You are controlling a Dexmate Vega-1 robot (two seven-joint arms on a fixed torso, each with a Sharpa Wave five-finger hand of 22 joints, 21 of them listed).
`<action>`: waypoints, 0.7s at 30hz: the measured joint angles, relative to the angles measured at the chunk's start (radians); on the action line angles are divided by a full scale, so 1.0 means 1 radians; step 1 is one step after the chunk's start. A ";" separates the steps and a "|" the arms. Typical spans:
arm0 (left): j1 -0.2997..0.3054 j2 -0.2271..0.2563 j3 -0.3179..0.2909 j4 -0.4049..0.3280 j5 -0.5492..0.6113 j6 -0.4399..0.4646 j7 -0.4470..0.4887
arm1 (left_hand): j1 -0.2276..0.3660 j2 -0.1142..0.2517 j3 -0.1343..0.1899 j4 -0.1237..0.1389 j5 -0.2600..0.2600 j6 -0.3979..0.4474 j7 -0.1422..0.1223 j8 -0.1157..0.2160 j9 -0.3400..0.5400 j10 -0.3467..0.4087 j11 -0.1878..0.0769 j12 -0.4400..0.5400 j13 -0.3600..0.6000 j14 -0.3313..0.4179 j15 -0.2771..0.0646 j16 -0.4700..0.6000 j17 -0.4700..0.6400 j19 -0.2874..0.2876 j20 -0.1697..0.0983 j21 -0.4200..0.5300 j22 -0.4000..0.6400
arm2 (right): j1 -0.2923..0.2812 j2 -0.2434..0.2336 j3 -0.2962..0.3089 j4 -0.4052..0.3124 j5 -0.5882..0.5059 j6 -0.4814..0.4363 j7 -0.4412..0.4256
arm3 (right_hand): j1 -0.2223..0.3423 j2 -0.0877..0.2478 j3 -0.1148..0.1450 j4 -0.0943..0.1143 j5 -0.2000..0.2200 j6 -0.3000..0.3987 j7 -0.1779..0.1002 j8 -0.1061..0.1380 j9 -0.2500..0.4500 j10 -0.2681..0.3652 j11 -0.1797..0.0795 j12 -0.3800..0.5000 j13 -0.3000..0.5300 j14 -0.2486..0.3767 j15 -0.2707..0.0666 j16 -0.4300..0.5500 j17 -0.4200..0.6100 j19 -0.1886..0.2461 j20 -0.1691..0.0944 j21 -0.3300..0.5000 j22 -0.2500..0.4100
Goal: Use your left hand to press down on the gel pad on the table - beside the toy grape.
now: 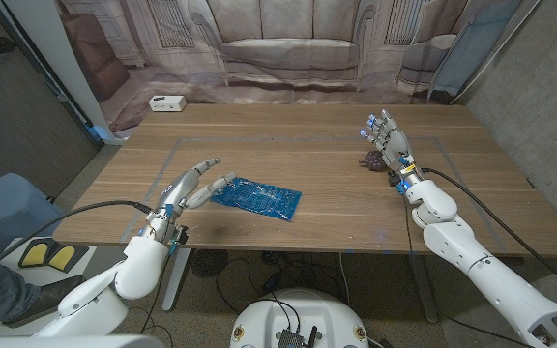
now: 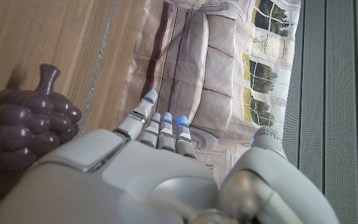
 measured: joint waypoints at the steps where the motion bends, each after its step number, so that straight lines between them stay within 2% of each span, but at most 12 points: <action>1: 0.000 0.000 0.000 0.000 0.011 0.010 0.001 | 0.000 0.000 0.000 0.000 0.000 0.000 0.000 0.000 0.000 0.000 0.000 0.000 0.000 0.002 -0.002 0.000 0.000 0.003 0.003 0.000 0.000 | 0.000 0.000 0.000 0.000 0.000 0.000 0.000 | 0.000 0.000 0.000 0.000 0.000 0.000 0.000 0.000 0.000 0.000 0.000 0.000 0.000 0.000 0.000 0.000 0.000 0.000 0.000 0.000 0.000; 17: 0.026 0.069 -0.013 -0.081 0.071 0.096 -0.060 | 0.016 0.016 0.008 -0.008 0.000 0.000 -0.022 -0.010 0.000 -0.007 -0.004 -0.006 0.000 -0.006 -0.009 -0.007 0.000 -0.002 0.009 -0.018 0.005 | 0.009 -0.001 -0.001 0.001 -0.002 0.001 0.000 | 0.000 0.000 -0.001 -0.001 0.000 0.000 0.000 0.000 0.000 0.000 0.000 0.000 0.000 0.000 0.000 0.000 0.000 0.006 -0.006 0.000 0.000; 21: 0.026 0.072 -0.013 -0.085 0.082 0.118 -0.080 | 0.016 0.016 0.008 -0.008 0.000 0.000 -0.022 -0.010 0.000 -0.006 -0.005 -0.006 0.000 -0.006 -0.009 -0.007 0.000 -0.002 0.009 -0.021 0.005 | 0.012 -0.002 -0.001 0.005 -0.002 0.000 0.001 | 0.000 0.000 -0.004 -0.004 0.000 0.000 0.000 0.000 0.000 0.000 0.000 -0.005 0.000 0.000 0.000 0.000 0.000 0.006 -0.006 0.000 0.000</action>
